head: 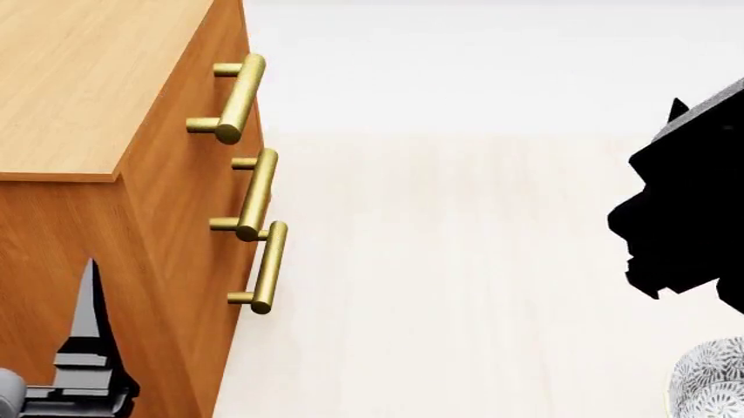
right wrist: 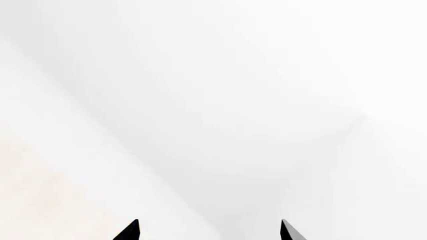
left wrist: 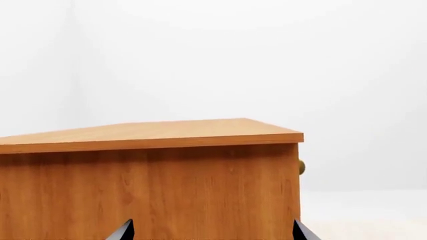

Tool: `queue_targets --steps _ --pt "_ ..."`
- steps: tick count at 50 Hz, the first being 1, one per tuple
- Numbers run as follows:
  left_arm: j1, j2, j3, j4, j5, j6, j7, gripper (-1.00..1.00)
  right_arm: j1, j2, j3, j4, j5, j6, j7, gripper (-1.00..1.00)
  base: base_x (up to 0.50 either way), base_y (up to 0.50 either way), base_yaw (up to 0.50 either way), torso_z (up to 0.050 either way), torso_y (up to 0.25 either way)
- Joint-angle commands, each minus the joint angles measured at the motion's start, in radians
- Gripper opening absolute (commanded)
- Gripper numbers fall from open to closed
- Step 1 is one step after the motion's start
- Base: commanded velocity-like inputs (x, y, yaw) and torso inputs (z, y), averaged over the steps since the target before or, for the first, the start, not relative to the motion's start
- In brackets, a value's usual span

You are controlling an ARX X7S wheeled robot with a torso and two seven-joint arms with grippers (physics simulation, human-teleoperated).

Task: Close the top drawer of the cabinet and put the bowl on top of it.

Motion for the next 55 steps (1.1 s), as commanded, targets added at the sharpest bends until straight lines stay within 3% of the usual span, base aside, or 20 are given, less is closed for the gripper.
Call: queue_targets --steps 1,21,55 --pt "0.002 -0.001 0.006 -0.011 0.0 0.01 -0.002 1.0 -0.049 0.13 -0.042 -0.097 -0.02 -0.003 -0.021 1.0 0.0 0.0 0.0 0.0 0.0" --pt "0.002 0.0 0.022 -0.039 0.002 0.032 -0.002 1.0 -0.277 0.287 -0.231 -0.132 -0.198 -0.174 -0.023 1.0 0.0 0.0 0.0 0.0 0.0" --pt "0.006 -0.008 0.036 -0.046 -0.001 0.043 -0.011 1.0 -0.457 0.288 -0.392 -0.047 -0.284 -0.362 0.091 1.0 0.0 0.0 0.0 0.0 0.0"
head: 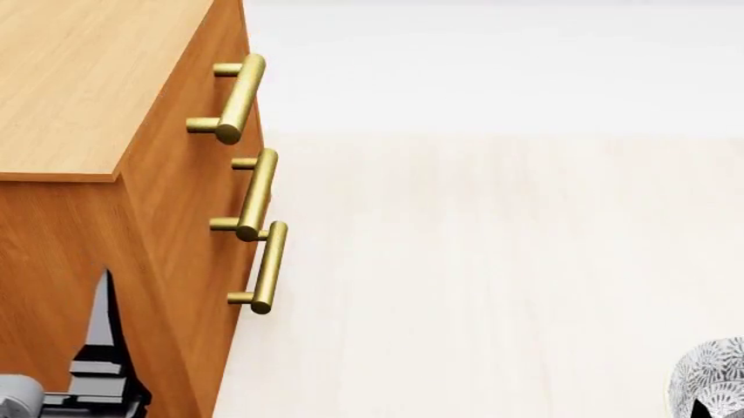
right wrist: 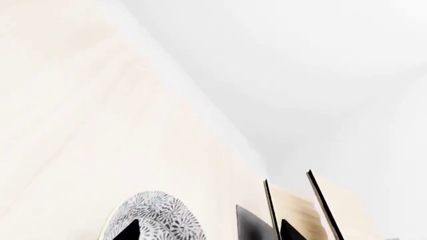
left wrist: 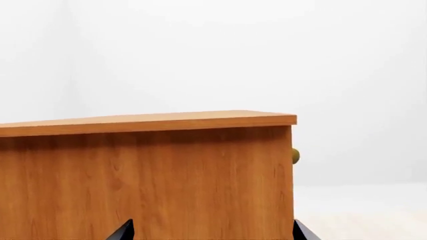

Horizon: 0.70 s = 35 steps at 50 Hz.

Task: Close the top drawer of the cabinet and put the bowl on top of it.

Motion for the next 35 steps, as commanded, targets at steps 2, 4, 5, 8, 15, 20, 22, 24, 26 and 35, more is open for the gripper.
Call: queue_targets --steps 2,4,5,8,15,20,22,24,26,35 --pt "-0.001 -0.002 0.006 -0.003 0.0 0.001 -0.004 1.0 -0.058 0.003 -0.053 0.041 -0.035 -0.077 0.02 1.0 0.0 0.0 0.0 0.0 0.0" --pt "-0.002 -0.002 0.008 -0.005 0.001 0.003 -0.005 1.0 -0.071 0.003 -0.064 0.056 -0.043 -0.096 0.02 1.0 0.0 0.0 0.0 0.0 0.0" --pt "-0.003 -0.001 0.01 -0.01 0.002 0.005 -0.004 1.0 -0.079 0.003 -0.072 0.067 -0.05 -0.111 0.018 1.0 0.0 0.0 0.0 0.0 0.0" --pt "-0.002 -0.001 0.014 -0.016 0.004 0.009 -0.004 1.0 -0.09 0.003 -0.082 0.079 -0.058 -0.132 0.012 1.0 0.0 0.0 0.0 0.0 0.0" --pt "-0.006 -0.001 0.017 -0.02 0.005 0.008 -0.008 1.0 -0.111 0.002 -0.099 0.113 -0.074 -0.172 -0.001 1.0 0.0 0.0 0.0 0.0 0.0" --pt "-0.005 -0.002 0.02 -0.025 0.006 0.012 -0.009 1.0 -0.129 -0.005 -0.116 0.139 -0.083 -0.207 -0.003 1.0 0.0 0.0 0.0 0.0 0.0" --pt "-0.004 -0.003 0.02 -0.024 0.005 0.012 -0.009 1.0 -0.133 -0.014 -0.119 0.145 -0.081 -0.21 -0.001 1.0 0.0 0.0 0.0 0.0 0.0" --pt "-0.004 -0.003 0.019 -0.024 0.003 0.012 -0.01 1.0 -0.134 -0.021 -0.118 0.148 -0.079 -0.21 0.0 1.0 0.0 0.0 0.0 0.0 0.0" --pt "-0.003 -0.004 0.02 -0.027 0.004 0.015 -0.01 1.0 -0.135 -0.026 -0.119 0.153 -0.076 -0.213 0.001 1.0 0.0 0.0 0.0 0.0 0.0" --pt "-0.003 -0.006 0.02 -0.027 0.003 0.015 -0.014 1.0 -0.161 -0.077 -0.135 0.193 -0.072 -0.239 0.017 1.0 0.0 0.0 0.0 0.0 0.0"
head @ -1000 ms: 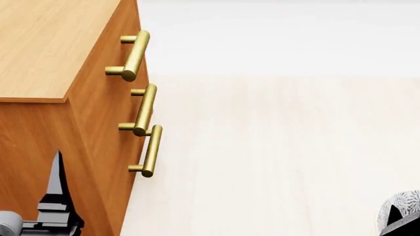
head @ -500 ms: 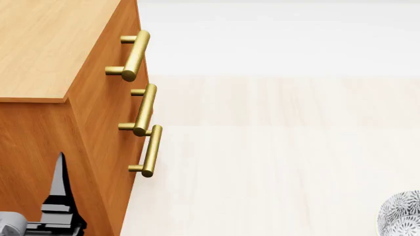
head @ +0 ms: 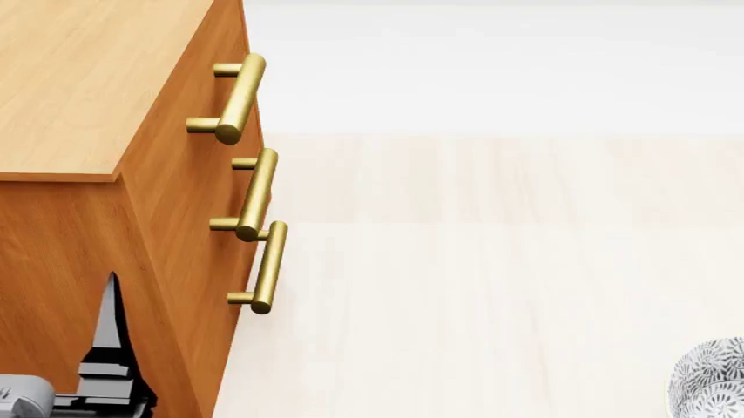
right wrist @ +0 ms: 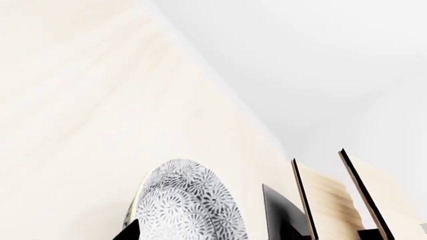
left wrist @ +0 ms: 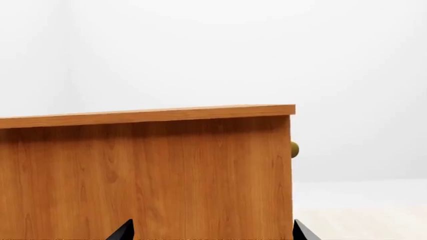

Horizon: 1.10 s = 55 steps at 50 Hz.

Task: Close the top drawer of the cabinet and put the bowl on top of it.

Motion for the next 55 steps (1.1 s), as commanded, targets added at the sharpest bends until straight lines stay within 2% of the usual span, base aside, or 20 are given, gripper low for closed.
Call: queue_targets --steps 1,55 --pt "0.0 -0.003 0.001 -0.001 -0.003 0.001 -0.004 1.0 -0.03 -0.045 -0.021 0.046 -0.001 -0.038 0.011 1.0 0.0 0.0 0.0 0.0 0.0" --pt "-0.012 -0.01 0.027 -0.007 -0.001 0.0 -0.023 1.0 -0.157 -0.136 -0.067 0.229 0.013 -0.22 0.041 1.0 0.0 0.0 0.0 0.0 0.0"
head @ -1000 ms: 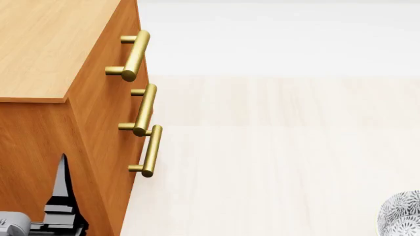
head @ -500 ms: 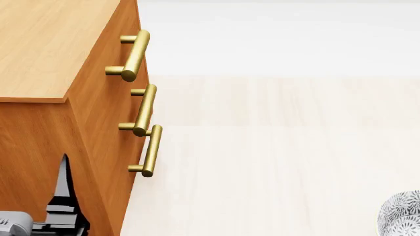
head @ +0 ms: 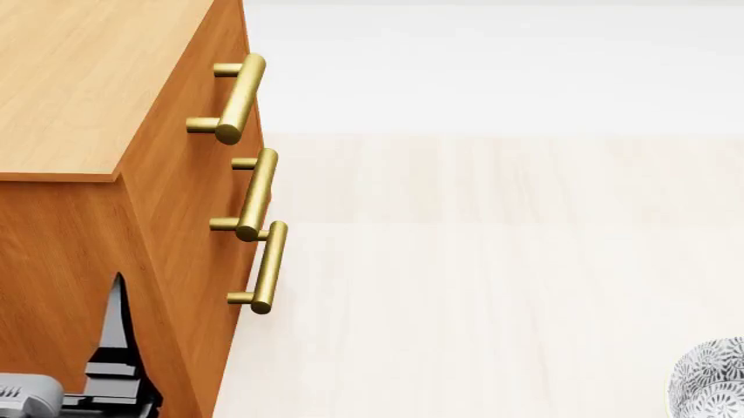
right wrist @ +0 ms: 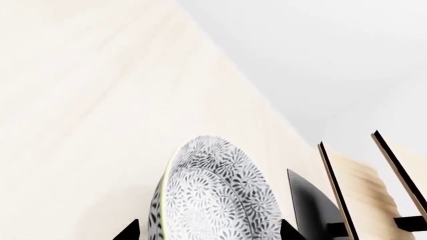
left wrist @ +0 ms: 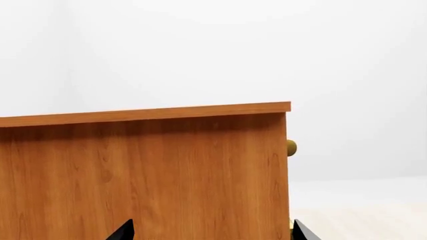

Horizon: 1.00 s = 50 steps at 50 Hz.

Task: Close the top drawer of the cabinet and put the bowl on top of it.

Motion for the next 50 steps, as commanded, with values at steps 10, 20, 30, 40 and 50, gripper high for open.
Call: queue_targets --steps 10,20,30,40,50 --pt "0.0 -0.004 0.006 0.001 -0.002 0.003 -0.006 1.0 -0.04 -0.027 -0.009 0.051 0.007 -0.052 0.007 1.0 0.0 0.0 0.0 0.0 0.0" --pt "0.002 -0.006 0.009 0.002 -0.003 0.006 -0.009 1.0 -0.049 -0.042 -0.007 0.071 0.01 -0.065 0.008 1.0 0.0 0.0 0.0 0.0 0.0" --pt "0.0 -0.007 0.012 -0.006 -0.005 0.011 -0.009 1.0 -0.057 -0.065 -0.004 0.092 0.018 -0.068 0.008 1.0 0.0 0.0 0.0 0.0 0.0" --pt "0.001 -0.009 0.011 -0.007 -0.008 0.013 -0.013 1.0 -0.078 -0.086 -0.007 0.121 0.023 -0.088 0.01 1.0 0.0 0.0 0.0 0.0 0.0" --pt "-0.003 -0.01 0.015 -0.008 -0.009 0.011 -0.015 1.0 -0.089 -0.094 -0.006 0.138 0.027 -0.097 0.01 1.0 0.0 0.0 0.0 0.0 0.0"
